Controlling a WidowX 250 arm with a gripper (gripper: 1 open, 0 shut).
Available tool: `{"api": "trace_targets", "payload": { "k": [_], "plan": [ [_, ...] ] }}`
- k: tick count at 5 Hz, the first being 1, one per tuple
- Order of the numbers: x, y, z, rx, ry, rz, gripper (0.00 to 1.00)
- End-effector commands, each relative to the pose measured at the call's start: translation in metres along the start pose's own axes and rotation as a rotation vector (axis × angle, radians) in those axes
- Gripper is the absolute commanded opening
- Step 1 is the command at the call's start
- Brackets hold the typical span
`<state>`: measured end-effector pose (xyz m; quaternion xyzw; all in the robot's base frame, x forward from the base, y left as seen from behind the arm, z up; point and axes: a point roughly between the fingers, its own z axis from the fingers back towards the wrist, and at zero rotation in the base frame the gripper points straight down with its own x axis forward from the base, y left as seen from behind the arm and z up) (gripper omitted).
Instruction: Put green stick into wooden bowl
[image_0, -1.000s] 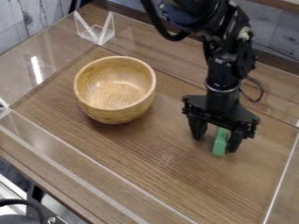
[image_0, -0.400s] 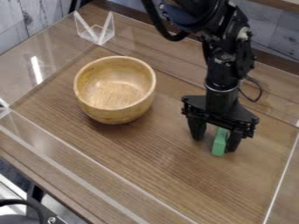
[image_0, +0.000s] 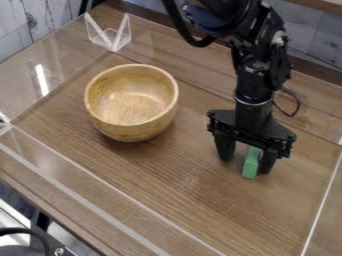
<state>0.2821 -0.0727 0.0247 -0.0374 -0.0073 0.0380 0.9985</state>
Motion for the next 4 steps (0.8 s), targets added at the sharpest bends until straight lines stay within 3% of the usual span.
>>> {"api": "trace_targets", "payload": {
  "k": [1, 4],
  "plan": [
    [0.0141, -0.0063, 0.0195, -0.025, -0.072, -0.003, 1.0],
    [0.0155, -0.0084, 0.0237, -0.033, -0.081, 0.001, 1.0]
  ]
}}
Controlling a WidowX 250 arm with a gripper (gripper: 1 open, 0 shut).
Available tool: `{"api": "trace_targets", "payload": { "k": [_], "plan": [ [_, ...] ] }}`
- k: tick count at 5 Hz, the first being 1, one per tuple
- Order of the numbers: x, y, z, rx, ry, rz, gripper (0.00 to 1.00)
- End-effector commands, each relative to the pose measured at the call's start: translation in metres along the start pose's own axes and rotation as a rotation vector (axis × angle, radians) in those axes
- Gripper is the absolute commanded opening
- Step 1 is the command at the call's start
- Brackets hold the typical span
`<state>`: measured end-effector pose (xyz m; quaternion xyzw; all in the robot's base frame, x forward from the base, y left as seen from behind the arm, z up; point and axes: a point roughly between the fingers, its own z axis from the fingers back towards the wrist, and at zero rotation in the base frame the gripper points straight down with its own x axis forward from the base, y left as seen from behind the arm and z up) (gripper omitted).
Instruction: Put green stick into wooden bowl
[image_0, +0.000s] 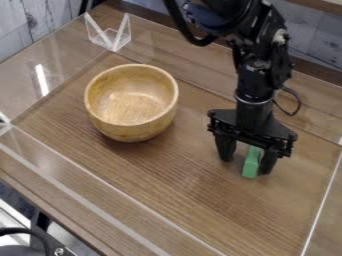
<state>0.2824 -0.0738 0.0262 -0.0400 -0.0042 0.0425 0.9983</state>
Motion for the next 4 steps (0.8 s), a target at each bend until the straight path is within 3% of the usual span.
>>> {"api": "trace_targets", "payload": {
  "k": [1, 2, 3, 4],
  "plan": [
    [0.016, -0.008, 0.022, -0.031, -0.091, -0.006, 1.0],
    [0.018, -0.007, 0.019, -0.027, -0.097, -0.004, 0.0],
    [0.017, -0.004, 0.019, -0.023, -0.092, -0.005, 0.0],
    [0.013, 0.003, 0.031, -0.016, -0.081, -0.016, 0.0]
  ]
}}
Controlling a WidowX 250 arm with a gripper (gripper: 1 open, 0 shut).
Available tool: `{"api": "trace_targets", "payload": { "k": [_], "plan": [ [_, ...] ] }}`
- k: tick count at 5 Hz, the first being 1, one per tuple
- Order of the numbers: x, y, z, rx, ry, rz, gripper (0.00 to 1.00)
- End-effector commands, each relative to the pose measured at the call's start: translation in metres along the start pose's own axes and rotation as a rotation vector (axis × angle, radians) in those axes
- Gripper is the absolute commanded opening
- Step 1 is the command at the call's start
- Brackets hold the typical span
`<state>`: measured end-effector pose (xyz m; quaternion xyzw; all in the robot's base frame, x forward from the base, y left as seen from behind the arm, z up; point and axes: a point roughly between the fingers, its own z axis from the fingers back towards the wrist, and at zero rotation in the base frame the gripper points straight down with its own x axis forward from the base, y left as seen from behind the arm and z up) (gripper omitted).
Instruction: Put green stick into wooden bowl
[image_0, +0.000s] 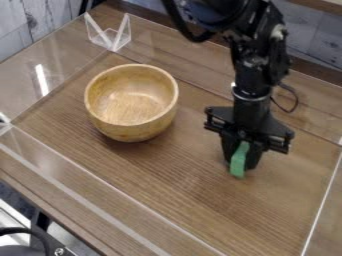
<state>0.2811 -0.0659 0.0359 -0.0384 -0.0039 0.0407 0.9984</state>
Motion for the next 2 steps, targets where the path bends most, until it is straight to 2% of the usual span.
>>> {"api": "trace_targets", "payload": {
  "k": [1, 2],
  "plan": [
    [0.012, 0.014, 0.044, -0.021, -0.093, -0.013, 0.0],
    [0.013, 0.051, 0.068, -0.007, -0.112, 0.009, 0.0]
  ]
}}
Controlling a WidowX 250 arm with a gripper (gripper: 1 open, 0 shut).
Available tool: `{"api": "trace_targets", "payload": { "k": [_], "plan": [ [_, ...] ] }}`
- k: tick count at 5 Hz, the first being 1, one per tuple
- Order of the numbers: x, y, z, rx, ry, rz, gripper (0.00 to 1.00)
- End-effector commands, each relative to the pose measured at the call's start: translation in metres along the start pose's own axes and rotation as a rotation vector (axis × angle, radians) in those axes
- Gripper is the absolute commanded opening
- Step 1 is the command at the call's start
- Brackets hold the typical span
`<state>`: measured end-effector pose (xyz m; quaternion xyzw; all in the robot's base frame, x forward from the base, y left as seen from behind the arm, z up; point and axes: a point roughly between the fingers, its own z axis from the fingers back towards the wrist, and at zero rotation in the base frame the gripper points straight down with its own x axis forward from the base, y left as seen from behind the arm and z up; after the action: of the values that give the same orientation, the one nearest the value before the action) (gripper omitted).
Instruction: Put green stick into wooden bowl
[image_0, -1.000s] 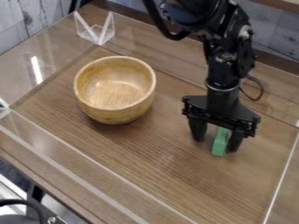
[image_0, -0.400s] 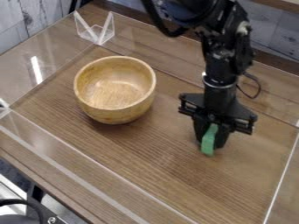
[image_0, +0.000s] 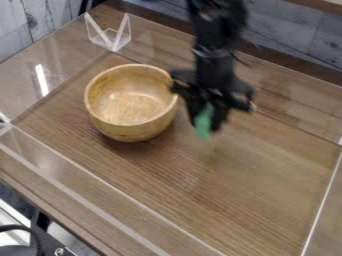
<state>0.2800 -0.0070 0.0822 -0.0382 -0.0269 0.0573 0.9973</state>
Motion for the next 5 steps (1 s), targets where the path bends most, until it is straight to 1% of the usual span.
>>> {"api": "trace_targets", "payload": {
  "k": [1, 2, 3, 4, 5],
  "plan": [
    [0.01, 0.035, 0.03, 0.011, -0.082, -0.024, 0.0],
    [0.003, 0.077, 0.035, 0.024, -0.086, -0.028, 0.0],
    [0.0, 0.111, 0.037, 0.036, -0.095, -0.032, 0.0],
    [-0.004, 0.098, 0.032, 0.032, -0.091, -0.054, 0.0],
    [-0.015, 0.083, 0.029, 0.03, -0.087, -0.081, 0.0]
  ]
}}
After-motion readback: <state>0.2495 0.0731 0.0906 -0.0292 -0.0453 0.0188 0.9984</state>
